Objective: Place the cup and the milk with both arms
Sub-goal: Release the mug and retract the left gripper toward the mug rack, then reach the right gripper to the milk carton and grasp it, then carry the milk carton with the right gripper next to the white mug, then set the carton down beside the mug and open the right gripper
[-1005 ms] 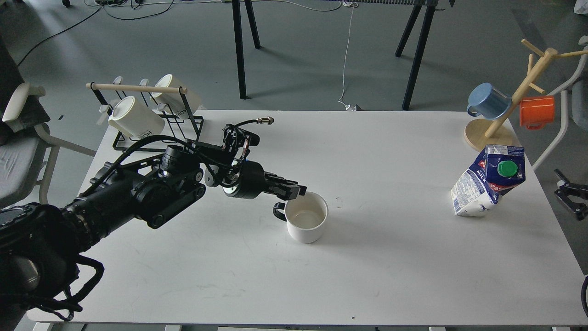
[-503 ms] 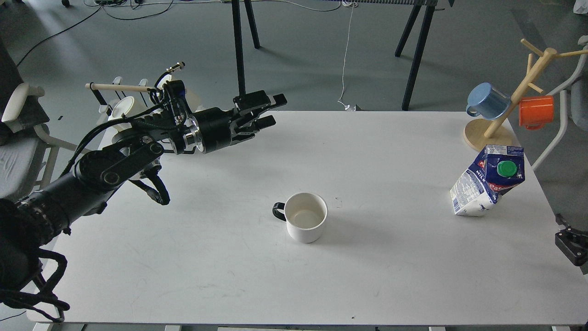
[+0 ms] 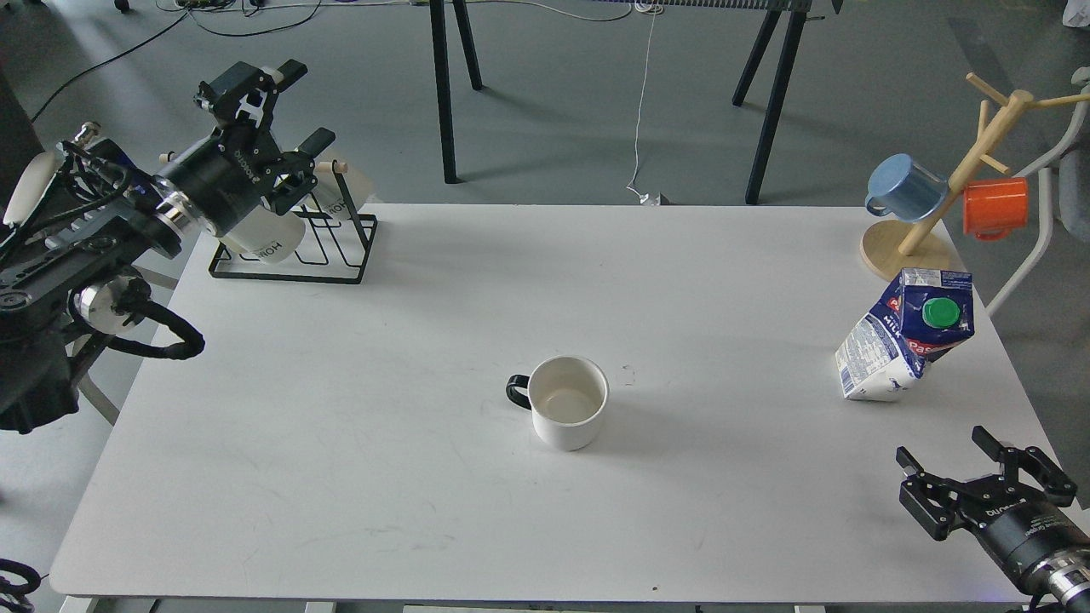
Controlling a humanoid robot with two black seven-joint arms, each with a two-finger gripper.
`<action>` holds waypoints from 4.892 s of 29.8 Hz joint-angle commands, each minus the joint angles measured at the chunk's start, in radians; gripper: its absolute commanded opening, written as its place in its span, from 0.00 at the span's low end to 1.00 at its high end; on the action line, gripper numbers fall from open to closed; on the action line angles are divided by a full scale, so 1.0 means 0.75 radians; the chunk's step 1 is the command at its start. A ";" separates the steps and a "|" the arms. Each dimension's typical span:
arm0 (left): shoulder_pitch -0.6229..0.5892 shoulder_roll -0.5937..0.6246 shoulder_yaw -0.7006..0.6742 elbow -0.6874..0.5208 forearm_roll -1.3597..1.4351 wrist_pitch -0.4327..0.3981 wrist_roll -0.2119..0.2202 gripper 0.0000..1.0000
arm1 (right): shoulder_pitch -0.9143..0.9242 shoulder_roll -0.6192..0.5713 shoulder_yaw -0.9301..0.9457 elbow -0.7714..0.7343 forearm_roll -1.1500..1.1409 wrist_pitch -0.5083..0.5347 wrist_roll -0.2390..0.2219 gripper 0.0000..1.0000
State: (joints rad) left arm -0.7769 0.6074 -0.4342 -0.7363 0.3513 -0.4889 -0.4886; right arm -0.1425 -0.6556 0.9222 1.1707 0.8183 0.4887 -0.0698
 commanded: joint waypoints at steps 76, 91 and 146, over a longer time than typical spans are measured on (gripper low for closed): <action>0.146 -0.027 0.006 0.113 0.002 0.000 0.000 0.92 | 0.319 0.187 0.090 -0.144 -0.023 0.000 0.005 0.36; 0.150 -0.049 0.014 0.147 0.002 0.000 0.000 0.92 | 0.370 0.436 0.049 0.016 -0.224 0.000 0.005 0.36; 0.156 -0.053 0.017 0.170 0.002 0.000 0.000 0.93 | 0.276 0.616 -0.133 0.069 -0.486 0.000 0.015 0.50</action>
State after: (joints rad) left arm -0.6596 0.5679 -0.4234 -0.6188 0.3531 -0.4887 -0.4887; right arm 0.0649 -0.1933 0.8271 1.2238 0.4541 0.4887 -0.0584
